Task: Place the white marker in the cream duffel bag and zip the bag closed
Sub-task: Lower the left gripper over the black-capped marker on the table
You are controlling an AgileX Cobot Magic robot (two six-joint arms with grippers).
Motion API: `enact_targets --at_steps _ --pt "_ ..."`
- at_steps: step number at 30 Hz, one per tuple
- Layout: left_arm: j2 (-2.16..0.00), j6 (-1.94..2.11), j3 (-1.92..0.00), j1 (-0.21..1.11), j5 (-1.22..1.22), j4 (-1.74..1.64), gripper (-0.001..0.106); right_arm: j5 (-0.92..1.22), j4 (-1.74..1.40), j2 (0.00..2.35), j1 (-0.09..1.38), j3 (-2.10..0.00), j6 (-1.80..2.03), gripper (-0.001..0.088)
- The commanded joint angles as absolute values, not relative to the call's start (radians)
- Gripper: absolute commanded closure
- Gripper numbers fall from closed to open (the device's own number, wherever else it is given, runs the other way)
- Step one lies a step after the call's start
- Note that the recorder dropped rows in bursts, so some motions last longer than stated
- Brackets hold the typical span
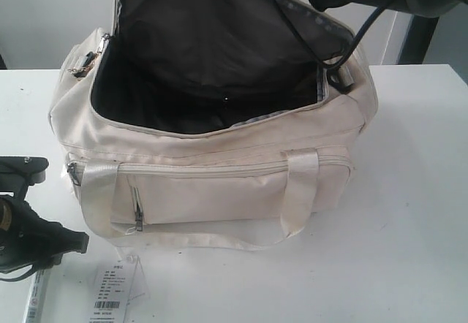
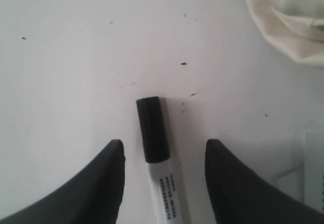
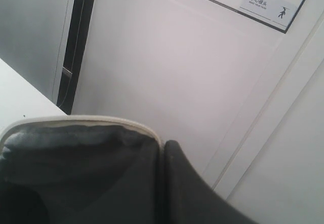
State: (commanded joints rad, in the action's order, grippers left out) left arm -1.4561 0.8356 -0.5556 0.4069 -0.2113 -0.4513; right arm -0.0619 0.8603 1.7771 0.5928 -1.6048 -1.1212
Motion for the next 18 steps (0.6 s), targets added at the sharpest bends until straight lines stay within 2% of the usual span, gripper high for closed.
enact_targets --at_steps 18 --pt "-1.506 0.843 -0.556 0.391 -0.188 -0.459 0.052 -0.062 0.86 1.777 0.593 -1.605 -1.121 0.0868"
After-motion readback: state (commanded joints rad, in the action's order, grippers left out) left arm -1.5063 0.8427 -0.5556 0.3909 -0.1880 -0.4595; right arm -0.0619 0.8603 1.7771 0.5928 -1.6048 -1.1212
